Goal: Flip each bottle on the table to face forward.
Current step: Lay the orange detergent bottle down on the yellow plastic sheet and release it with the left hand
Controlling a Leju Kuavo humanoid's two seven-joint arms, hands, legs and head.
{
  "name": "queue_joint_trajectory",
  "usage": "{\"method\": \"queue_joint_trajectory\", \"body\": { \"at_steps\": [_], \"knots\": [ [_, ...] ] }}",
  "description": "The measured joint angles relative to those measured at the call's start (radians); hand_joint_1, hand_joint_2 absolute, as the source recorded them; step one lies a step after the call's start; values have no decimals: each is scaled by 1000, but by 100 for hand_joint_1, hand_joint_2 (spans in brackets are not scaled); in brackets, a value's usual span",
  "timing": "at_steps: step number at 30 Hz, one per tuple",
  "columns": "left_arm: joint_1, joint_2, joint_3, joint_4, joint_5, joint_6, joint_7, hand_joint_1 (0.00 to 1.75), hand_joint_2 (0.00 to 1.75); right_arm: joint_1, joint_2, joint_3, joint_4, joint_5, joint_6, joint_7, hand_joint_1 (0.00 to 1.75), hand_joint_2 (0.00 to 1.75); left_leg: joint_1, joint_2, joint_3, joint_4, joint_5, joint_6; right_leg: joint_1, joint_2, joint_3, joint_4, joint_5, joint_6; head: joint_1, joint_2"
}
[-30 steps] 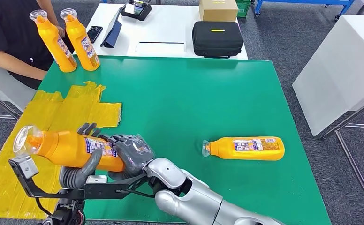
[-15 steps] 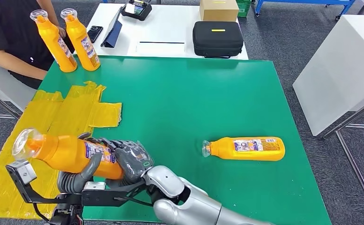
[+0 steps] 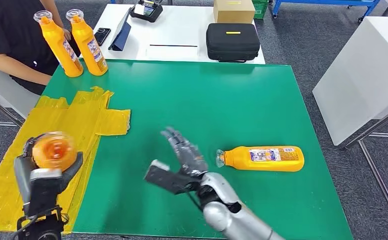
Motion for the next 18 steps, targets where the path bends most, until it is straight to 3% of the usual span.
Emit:
{"method": "queue_joint_trajectory", "body": {
  "at_steps": [6,10,13,14,17,18],
  "knots": [
    [-100,33,-3,221,-434,43,132,175,175,68,-45,-76,-111,-17,18,-13,0,0,0,0,0,0,0,0,0,0,0,0,0,0,0,0],
    [-165,47,-39,369,-588,38,192,175,175,112,-61,-92,-168,-17,18,-18,0,0,0,1,0,0,0,0,0,1,-1,0,0,0,0,0],
    [-205,55,-72,471,-631,15,216,150,175,146,-70,-110,-212,-13,19,-25,0,0,0,1,0,0,0,0,0,1,-1,0,0,0,0,0],
    [-215,57,-84,504,-638,7,220,106,175,158,-72,-116,-228,-12,20,-28,0,0,0,1,0,0,0,0,0,1,-1,0,0,0,0,0],
    [-233,57,-113,588,-648,-6,225,0,44,190,-81,-135,-271,-9,27,-34,0,0,0,1,-1,0,-1,0,0,1,-1,0,0,0,0,0],
    [-237,57,-121,609,-651,-8,226,0,0,199,-85,-140,-282,-8,28,-35,0,0,0,1,-1,0,-1,0,0,1,-2,0,0,0,0,0]
  ]
}}
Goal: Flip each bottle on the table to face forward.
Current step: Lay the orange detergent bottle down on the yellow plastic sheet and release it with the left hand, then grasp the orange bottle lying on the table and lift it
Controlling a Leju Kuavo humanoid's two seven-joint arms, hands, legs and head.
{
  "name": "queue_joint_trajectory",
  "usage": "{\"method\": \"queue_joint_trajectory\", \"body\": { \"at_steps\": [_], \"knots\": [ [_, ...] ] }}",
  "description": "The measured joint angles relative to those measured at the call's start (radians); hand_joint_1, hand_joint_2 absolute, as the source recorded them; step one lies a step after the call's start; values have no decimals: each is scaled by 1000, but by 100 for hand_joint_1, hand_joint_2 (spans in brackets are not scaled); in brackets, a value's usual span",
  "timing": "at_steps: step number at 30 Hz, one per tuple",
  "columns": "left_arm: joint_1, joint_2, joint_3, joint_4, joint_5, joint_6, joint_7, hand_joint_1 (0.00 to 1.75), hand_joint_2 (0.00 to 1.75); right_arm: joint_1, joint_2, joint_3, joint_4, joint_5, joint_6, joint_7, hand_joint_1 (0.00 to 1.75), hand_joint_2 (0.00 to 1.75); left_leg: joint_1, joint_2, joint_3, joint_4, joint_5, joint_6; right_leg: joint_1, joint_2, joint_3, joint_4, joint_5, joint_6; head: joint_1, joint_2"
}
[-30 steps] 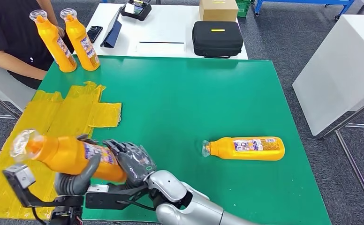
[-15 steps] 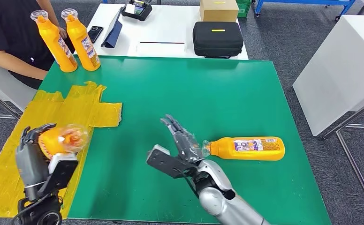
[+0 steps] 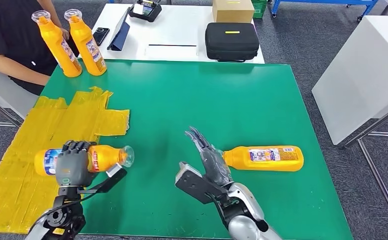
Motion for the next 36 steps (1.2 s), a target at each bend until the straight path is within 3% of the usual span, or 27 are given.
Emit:
{"method": "queue_joint_trajectory", "body": {
  "at_steps": [6,14,18,22,27,31,36],
  "knots": [
    [-11,0,-25,64,-33,-26,40,0,0,63,-20,-34,-68,35,18,4,0,0,0,0,0,0,0,0,0,0,0,0,0,0,0,0],
    [4,0,-11,49,-51,-55,86,0,0,154,-89,-139,-214,127,71,37,0,0,0,0,-1,0,0,0,0,0,0,0,0,0,0,0],
    [16,-1,1,32,-34,-53,89,0,0,183,-119,-168,-256,182,72,39,0,175,0,0,-1,0,0,0,0,0,0,0,0,0,-1,0],
    [65,-4,46,-40,69,-37,63,0,0,261,-198,-238,-327,295,93,52,0,175,-1,0,-1,0,-1,0,0,0,0,0,0,0,0,0],
    [177,-27,128,-242,405,-30,-63,0,0,407,-297,-389,-405,413,159,83,0,175,-1,0,-2,0,-4,2,-1,0,0,-2,-1,1,0,0],
    [273,-58,179,-397,702,-105,-160,0,0,490,-327,-519,-422,465,182,80,0,175,-1,0,-2,0,-6,1,-1,0,0,-3,-2,1,0,0],
    [374,-78,213,-574,1101,-243,-239,0,0,510,-345,-651,-397,509,232,45,0,175,-1,0,-1,0,-6,1,-1,0,0,-3,-3,2,0,0]
  ]
}}
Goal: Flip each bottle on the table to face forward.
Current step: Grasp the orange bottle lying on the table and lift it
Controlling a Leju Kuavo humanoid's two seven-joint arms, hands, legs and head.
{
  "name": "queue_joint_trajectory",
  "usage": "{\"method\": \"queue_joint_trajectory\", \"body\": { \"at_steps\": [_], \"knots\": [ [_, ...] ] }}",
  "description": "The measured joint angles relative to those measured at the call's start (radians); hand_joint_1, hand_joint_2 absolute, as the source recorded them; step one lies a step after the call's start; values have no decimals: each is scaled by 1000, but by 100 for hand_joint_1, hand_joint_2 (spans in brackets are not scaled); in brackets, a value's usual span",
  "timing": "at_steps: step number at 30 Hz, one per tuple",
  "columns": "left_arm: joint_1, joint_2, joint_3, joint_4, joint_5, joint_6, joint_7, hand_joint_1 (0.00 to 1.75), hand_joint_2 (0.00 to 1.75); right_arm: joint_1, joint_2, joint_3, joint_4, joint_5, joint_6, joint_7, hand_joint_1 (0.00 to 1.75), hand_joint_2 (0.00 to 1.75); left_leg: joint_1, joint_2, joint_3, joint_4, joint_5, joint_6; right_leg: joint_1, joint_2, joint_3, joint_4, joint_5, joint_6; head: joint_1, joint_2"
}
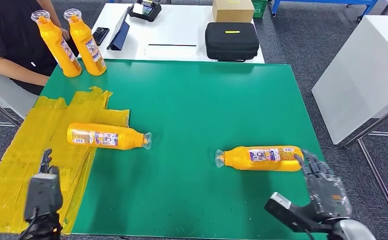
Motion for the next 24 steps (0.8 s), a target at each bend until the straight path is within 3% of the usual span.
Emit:
{"method": "queue_joint_trajectory", "body": {
  "at_steps": [5,10,16,24],
  "knots": [
    [37,-1,8,-98,115,-27,-41,0,0,-44,-2,-66,78,30,22,-21,0,175,0,0,1,0,1,1,0,0,1,0,0,0,0,0],
    [20,3,5,-110,176,-28,-54,0,0,-142,-11,-65,206,35,21,-27,0,175,0,0,1,0,1,1,0,0,2,0,1,0,0,0],
    [-33,36,-23,-93,252,-10,-75,0,0,-281,-38,24,389,-23,-13,-12,0,175,0,0,2,0,3,1,0,-1,3,0,1,1,0,0],
    [-58,66,-46,-78,285,17,-89,0,0,-371,-49,137,504,-57,-26,3,0,175,0,0,1,0,2,1,0,0,2,1,1,1,0,0]
  ]
}}
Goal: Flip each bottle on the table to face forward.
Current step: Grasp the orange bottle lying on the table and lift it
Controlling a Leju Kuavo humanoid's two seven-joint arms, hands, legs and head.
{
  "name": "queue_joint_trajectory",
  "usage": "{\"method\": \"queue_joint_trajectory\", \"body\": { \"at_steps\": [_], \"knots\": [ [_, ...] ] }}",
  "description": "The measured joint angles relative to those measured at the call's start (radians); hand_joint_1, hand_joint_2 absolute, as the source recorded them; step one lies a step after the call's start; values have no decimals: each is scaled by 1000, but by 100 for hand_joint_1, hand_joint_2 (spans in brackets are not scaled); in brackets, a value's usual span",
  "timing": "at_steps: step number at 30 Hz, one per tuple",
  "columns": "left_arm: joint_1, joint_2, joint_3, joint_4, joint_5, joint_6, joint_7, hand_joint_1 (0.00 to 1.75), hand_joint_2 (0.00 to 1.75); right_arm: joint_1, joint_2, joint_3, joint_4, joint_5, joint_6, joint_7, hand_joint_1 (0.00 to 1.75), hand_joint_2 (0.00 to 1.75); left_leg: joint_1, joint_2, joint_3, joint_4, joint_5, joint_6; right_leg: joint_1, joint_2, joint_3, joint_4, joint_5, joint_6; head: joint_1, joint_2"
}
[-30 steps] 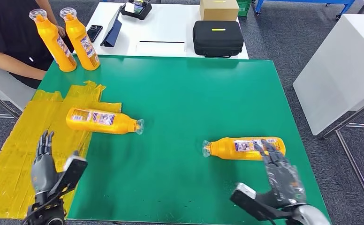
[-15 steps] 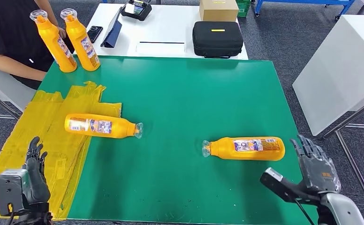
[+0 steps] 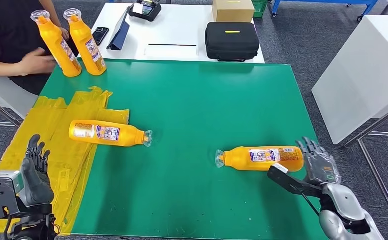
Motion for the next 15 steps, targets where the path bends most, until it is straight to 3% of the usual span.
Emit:
{"method": "queue_joint_trajectory", "body": {
  "at_steps": [8,15],
  "knots": [
    [-38,29,-19,24,65,2,-49,0,0,-111,-16,140,113,-56,-29,2,0,175,0,-1,0,0,1,1,0,-2,1,0,0,0,0,0],
    [-85,36,-34,51,86,7,-50,0,0,-158,-9,215,175,-39,5,25,0,175,0,-1,0,0,1,1,0,-1,1,0,0,0,0,0]
  ]
}}
